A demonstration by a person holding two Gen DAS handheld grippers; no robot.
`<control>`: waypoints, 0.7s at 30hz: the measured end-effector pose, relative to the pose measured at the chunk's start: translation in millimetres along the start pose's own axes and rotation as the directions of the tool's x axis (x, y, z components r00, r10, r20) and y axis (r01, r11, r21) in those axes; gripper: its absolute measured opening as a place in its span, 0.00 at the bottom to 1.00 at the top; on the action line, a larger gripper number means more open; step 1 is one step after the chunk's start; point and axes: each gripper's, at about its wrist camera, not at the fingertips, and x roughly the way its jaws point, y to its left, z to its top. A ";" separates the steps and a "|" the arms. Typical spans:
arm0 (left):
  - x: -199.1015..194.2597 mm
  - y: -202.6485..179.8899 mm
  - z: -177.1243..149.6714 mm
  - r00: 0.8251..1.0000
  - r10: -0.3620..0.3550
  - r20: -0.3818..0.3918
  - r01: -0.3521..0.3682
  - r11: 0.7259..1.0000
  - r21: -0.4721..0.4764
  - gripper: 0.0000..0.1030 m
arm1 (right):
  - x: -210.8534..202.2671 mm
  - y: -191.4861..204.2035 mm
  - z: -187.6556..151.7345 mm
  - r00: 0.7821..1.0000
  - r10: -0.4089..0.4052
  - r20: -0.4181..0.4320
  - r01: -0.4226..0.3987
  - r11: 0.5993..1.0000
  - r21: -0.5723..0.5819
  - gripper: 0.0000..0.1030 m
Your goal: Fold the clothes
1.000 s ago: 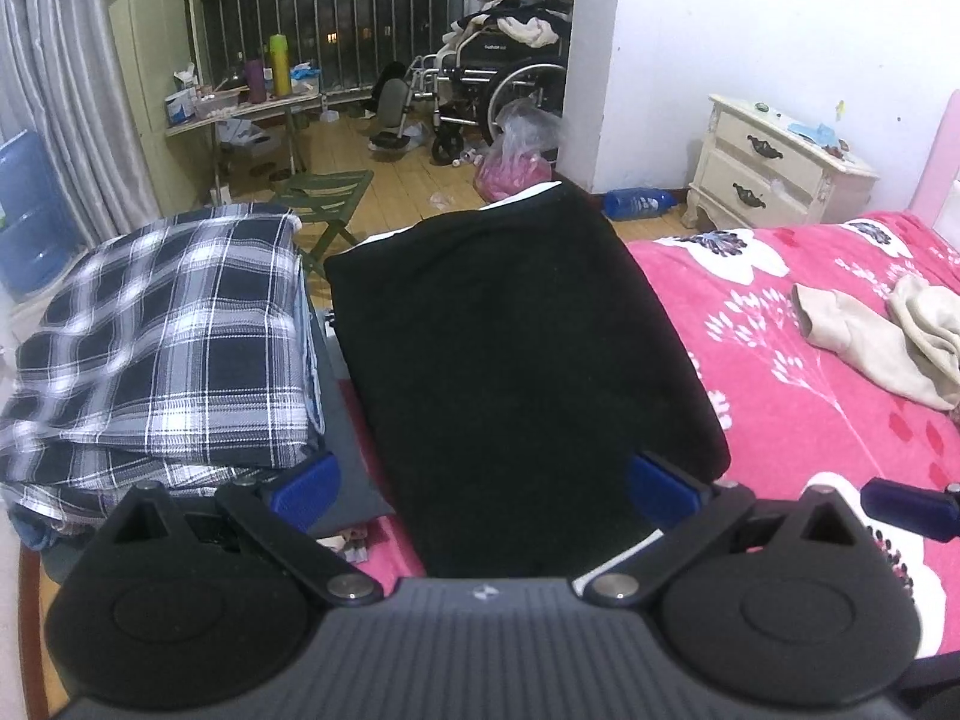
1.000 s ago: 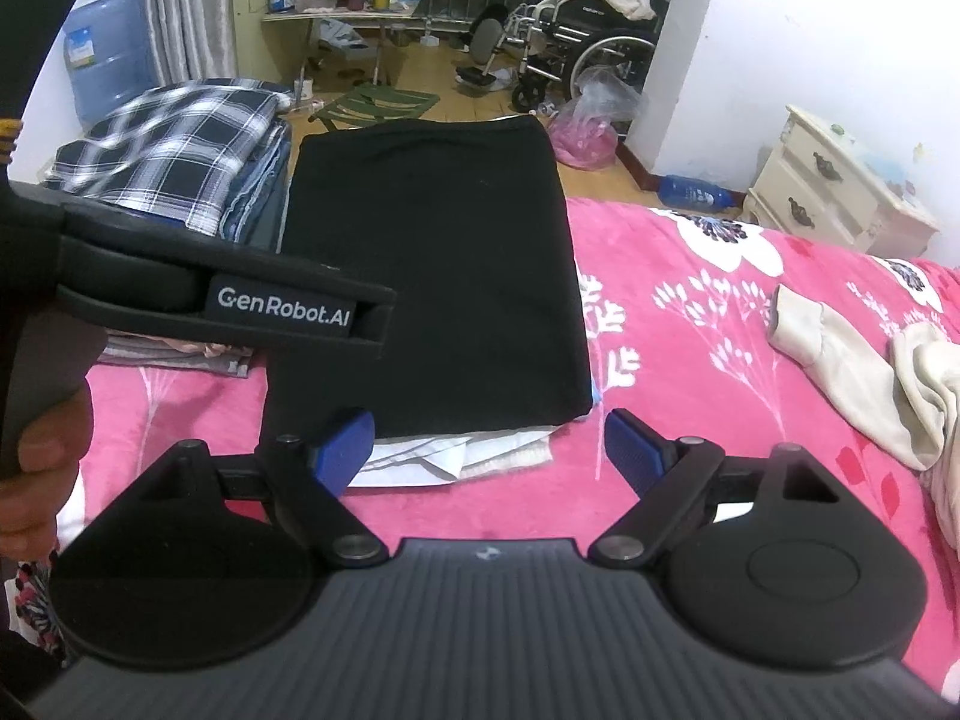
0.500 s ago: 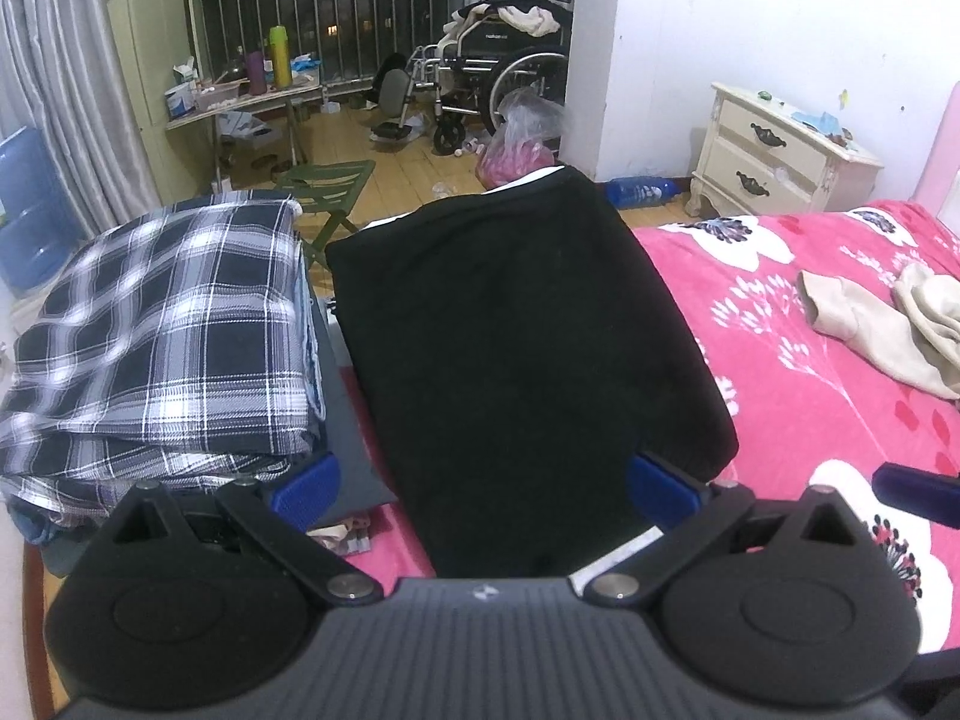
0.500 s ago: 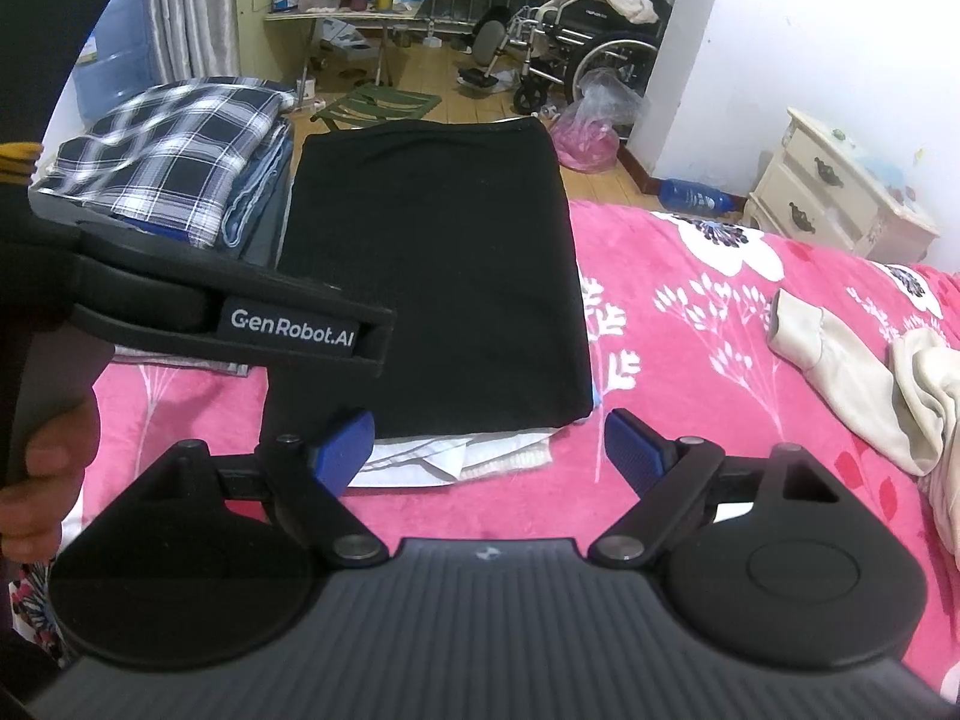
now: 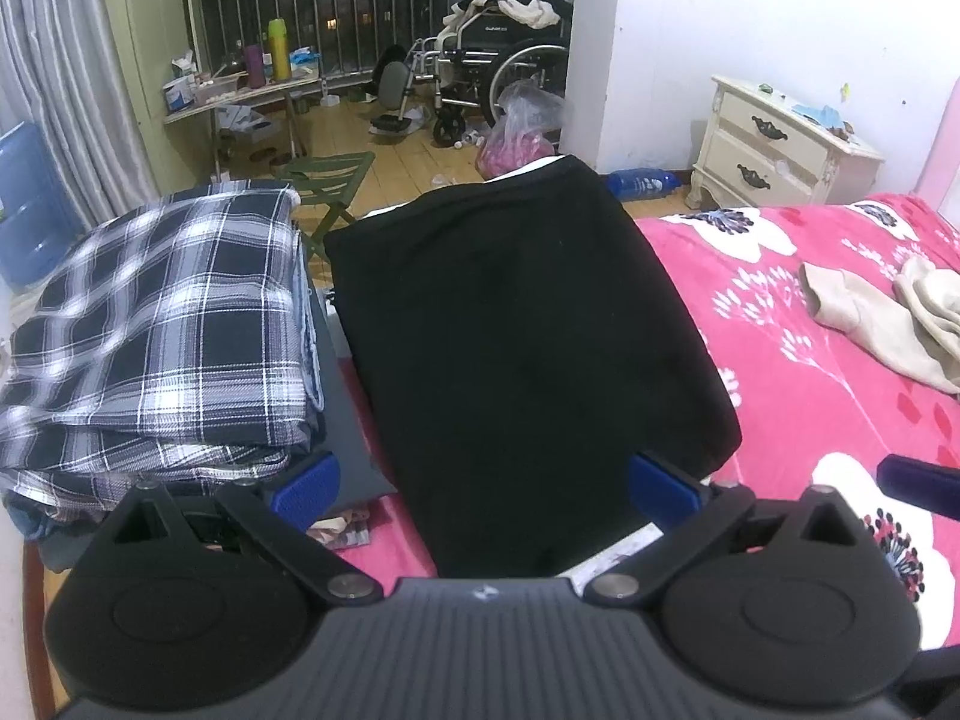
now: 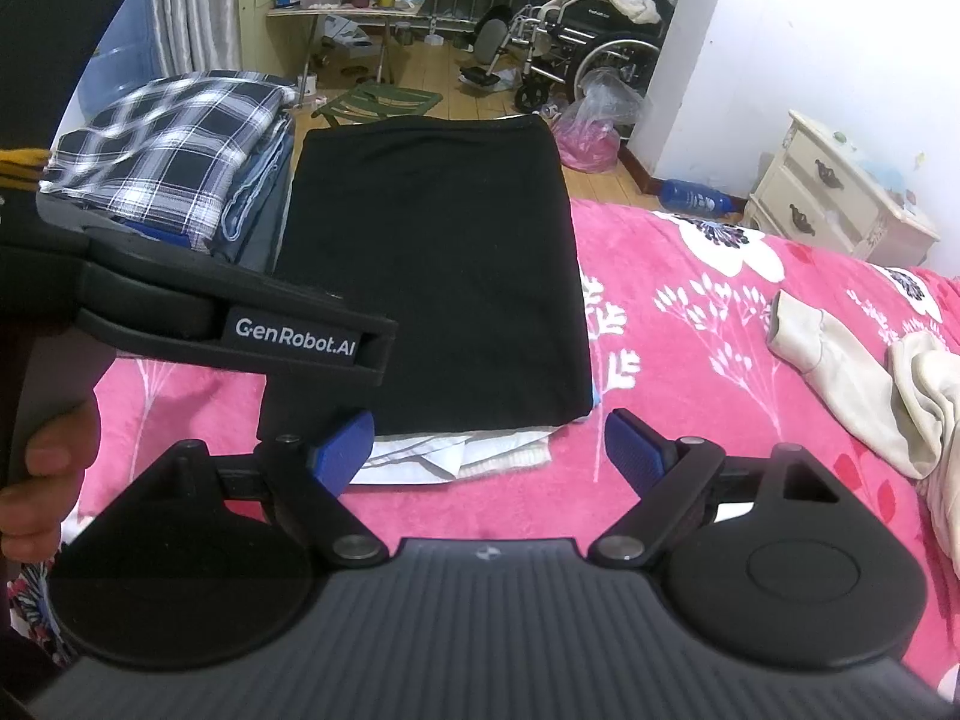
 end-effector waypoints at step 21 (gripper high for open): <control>-3.1 13.8 2.1 1.000 -0.024 -0.009 0.024 1.000 0.016 1.00 | 0.2 -1.0 -0.8 1.000 -0.004 -0.002 0.004 1.000 -0.007 0.82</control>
